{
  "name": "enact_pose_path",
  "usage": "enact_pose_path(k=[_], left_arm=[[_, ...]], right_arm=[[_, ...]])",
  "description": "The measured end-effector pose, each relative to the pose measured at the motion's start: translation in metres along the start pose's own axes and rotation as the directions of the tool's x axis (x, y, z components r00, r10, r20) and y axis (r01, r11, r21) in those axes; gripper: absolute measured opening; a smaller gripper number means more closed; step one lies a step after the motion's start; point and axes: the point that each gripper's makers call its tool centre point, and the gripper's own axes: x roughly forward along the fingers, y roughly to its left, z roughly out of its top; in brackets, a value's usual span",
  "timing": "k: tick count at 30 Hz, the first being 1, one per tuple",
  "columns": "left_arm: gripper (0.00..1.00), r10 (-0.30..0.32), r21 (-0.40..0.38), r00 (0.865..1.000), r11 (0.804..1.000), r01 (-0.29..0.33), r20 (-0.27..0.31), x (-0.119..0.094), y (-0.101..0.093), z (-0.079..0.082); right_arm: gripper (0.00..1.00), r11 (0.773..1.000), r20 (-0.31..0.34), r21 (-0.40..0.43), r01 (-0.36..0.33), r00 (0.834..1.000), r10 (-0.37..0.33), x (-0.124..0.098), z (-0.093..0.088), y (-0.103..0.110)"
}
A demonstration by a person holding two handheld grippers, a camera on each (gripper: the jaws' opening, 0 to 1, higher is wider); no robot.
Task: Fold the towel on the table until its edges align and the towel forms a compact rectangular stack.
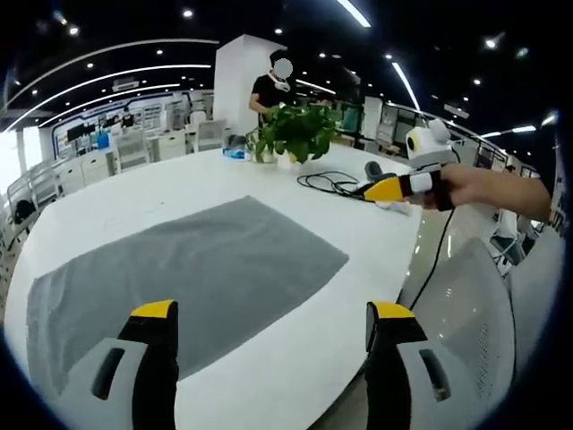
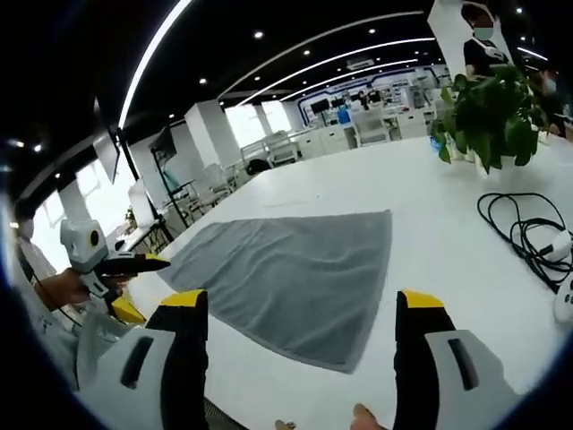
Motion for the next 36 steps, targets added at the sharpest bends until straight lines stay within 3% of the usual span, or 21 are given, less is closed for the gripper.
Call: enact_pose_path(k=[11, 19, 26, 28, 32, 36], left_arm=[[0.88, -0.08, 0.049, 0.997, 0.996, 0.08, -0.012, 0.037, -0.027, 0.019], [0.87, -0.135, 0.082, 0.99, 0.987, 0.137, -0.031, 0.061, -0.042, 0.022], [0.86, -0.223, 0.131, 0.972, 0.964, 0.23, -0.066, 0.087, -0.06, 0.024], [0.86, -0.281, 0.073, 0.959, 0.956, 0.283, -0.036, 0.095, -0.07, 0.031], [0.84, -0.281, 0.121, 0.958, 0.951, 0.286, -0.054, 0.11, -0.069, 0.034], [0.82, -0.319, 0.112, 0.947, 0.94, 0.323, -0.046, 0.126, -0.078, 0.041]], right_arm=[[0.84, 1.0, 0.001, -0.018, 0.022, 1.0, -0.022, 0.008, 0.022, -0.034], [0.83, 1.0, 0.003, -0.02, 0.021, 1.0, -0.021, 0.03, 0.034, -0.049], [0.82, 1.0, -0.007, -0.02, 0.015, 1.0, -0.016, 0.056, 0.042, -0.064], [0.82, 1.0, -0.007, -0.019, 0.015, 1.0, -0.015, 0.063, 0.045, -0.067], [0.81, 1.0, -0.009, -0.018, 0.017, 1.0, -0.017, 0.078, 0.049, -0.075], [0.8, 1.0, -0.011, -0.011, 0.023, 1.0, -0.024, 0.093, 0.053, -0.087]])
